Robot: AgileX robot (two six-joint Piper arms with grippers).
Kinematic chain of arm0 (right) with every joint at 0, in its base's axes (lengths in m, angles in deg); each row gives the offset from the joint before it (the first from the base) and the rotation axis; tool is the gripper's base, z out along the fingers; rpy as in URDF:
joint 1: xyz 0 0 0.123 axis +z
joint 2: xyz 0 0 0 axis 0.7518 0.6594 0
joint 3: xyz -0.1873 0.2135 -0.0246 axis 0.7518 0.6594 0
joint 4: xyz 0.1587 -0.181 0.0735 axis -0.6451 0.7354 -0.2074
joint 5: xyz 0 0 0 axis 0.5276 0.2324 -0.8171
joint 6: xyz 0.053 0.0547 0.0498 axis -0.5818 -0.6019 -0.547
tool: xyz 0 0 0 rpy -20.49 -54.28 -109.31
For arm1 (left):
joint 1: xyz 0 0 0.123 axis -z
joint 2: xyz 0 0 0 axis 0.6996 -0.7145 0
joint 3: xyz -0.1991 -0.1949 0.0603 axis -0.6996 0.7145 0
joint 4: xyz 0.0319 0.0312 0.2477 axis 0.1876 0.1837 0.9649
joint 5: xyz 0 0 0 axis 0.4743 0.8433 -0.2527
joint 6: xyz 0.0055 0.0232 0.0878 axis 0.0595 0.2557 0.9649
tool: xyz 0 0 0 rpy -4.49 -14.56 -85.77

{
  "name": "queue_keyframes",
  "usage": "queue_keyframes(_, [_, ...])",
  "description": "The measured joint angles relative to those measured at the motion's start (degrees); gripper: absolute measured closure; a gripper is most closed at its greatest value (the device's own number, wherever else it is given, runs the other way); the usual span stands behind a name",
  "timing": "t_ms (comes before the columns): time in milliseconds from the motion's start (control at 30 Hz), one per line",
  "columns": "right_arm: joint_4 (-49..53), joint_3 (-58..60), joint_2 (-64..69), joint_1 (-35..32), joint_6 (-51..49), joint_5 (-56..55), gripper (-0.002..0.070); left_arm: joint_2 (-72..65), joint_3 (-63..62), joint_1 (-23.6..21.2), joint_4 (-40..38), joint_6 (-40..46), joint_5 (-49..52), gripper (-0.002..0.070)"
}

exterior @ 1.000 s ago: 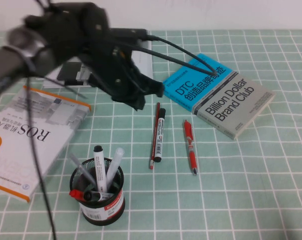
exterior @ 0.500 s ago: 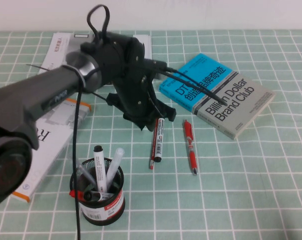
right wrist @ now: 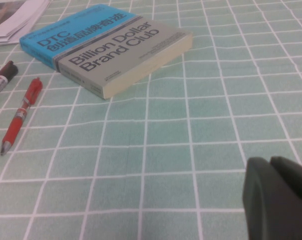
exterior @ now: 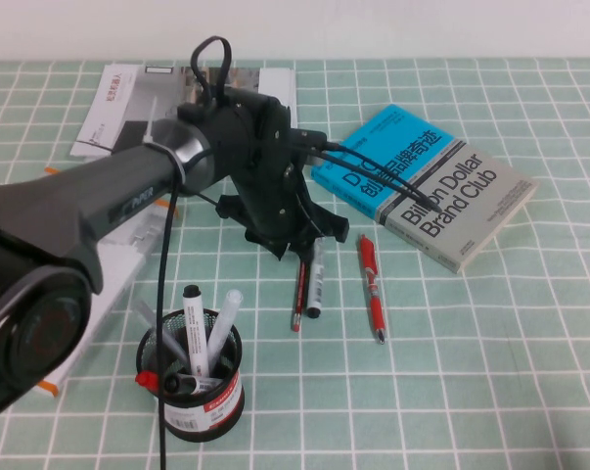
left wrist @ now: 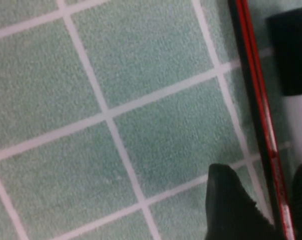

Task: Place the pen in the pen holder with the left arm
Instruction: Pick up the pen on the table

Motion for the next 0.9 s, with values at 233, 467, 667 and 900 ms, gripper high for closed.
queue_keyframes(233, [0.00, 0.00, 0.00, 0.00, 0.00, 0.00, 0.0696, -1.32, -0.90, 0.00, 0.00, -0.08, -0.11, 0.0433])
queue_keyframes(467, [0.00, 0.00, 0.00, 0.00, 0.00, 0.00, 0.0696, -1.42, -1.00, 0.04, 0.54, -0.08, 0.65, 0.0522])
queue_keyframes(667, [0.00, 0.00, 0.00, 0.00, 0.00, 0.00, 0.0696, -1.42, -1.00, 0.04, 0.64, 0.58, 1.70, 0.0653])
queue_keyframes(900, [0.00, 0.00, 0.00, 0.00, 0.00, 0.00, 0.0696, -1.31, -1.12, 0.13, -3.75, 6.80, 0.69, 0.0657])
